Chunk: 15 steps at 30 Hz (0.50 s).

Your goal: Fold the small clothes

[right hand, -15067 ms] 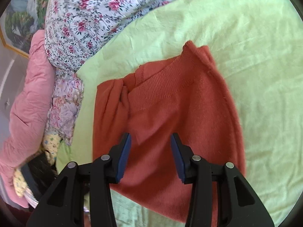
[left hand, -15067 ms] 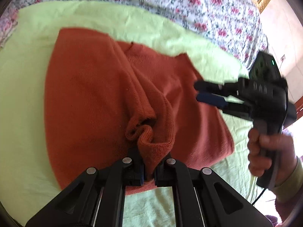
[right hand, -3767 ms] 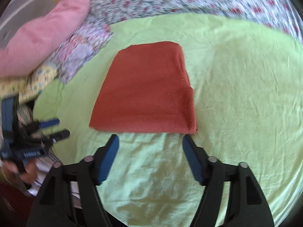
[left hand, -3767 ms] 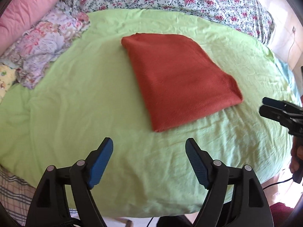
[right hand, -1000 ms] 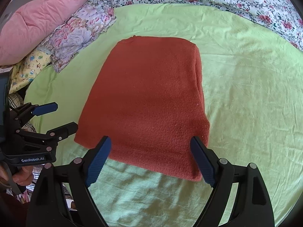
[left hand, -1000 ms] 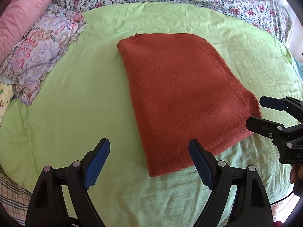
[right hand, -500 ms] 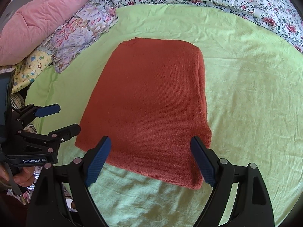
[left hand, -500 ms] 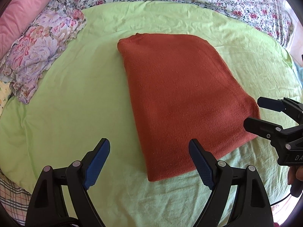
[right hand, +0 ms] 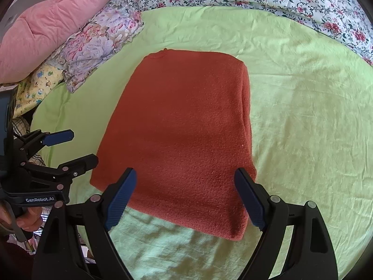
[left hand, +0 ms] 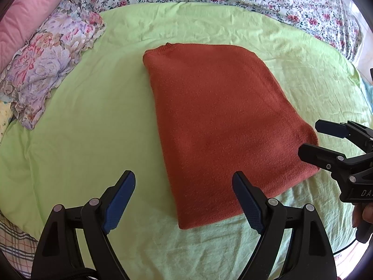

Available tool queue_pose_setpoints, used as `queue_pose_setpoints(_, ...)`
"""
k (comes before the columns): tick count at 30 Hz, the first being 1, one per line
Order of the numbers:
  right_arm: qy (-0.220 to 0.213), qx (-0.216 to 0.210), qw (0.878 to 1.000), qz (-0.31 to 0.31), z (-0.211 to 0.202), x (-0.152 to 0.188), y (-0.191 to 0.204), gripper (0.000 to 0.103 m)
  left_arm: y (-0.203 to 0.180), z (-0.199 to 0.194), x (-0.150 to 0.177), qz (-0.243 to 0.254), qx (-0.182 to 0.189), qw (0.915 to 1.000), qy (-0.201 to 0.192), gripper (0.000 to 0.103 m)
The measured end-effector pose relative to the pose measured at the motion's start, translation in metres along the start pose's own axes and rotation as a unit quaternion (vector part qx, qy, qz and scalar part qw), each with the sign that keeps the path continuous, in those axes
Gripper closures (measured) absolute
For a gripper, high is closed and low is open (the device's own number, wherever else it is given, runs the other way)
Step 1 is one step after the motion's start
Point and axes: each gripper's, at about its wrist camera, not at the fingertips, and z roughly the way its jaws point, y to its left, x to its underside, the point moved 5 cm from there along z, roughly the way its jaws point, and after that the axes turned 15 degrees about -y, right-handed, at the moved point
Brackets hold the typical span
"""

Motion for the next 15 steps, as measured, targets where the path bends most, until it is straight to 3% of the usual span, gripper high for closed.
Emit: queue_pose_setpoints(15,-0.001,0.001,1.0,0.0,0.0006,-0.0003,-0.0014,0.017,0.0002,-0.0022,-0.0016,-0.003,0.002,1.0,-0.005,0.017)
